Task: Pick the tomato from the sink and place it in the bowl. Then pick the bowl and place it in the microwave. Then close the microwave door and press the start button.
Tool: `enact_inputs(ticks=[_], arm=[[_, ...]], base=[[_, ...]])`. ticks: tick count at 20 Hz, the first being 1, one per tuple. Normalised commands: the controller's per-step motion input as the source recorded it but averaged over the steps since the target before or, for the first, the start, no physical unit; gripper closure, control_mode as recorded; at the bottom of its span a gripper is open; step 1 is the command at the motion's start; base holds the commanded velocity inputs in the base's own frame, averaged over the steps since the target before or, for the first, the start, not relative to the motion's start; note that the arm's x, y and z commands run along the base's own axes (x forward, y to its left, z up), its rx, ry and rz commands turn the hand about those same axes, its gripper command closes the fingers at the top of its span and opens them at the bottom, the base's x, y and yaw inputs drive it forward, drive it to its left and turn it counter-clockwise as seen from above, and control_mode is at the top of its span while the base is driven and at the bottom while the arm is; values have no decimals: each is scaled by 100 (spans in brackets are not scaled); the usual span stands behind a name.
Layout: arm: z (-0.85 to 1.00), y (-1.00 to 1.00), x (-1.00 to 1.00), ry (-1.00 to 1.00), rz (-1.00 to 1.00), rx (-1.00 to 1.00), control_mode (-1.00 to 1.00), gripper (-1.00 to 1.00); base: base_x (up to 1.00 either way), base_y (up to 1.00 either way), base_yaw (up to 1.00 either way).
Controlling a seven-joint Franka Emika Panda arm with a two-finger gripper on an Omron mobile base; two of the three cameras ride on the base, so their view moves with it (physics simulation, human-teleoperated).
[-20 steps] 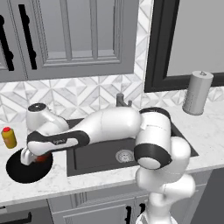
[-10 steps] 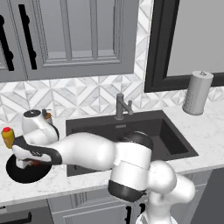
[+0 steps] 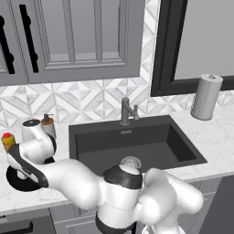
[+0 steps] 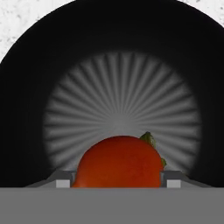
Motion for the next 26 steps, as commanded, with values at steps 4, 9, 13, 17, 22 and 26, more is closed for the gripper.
enact_inputs(ticks=[4, 9, 13, 17, 22, 26], arm=[[-16, 0, 0, 0, 0, 0, -100, -100], [0, 0, 0, 0, 0, 0, -100, -100], [34, -1, -18, -10, 0, 0, -100, -100], [70, -29, -21, -4, -12, 0, -100, -100], [41, -69, -3, 0, -21, 7, -100, -100], [21, -67, 0, 0, -18, 14, -100, -100]], base=[[0, 0, 0], [0, 0, 0], [0, 0, 0], [0, 0, 0], [0, 0, 0], [0, 0, 0]])
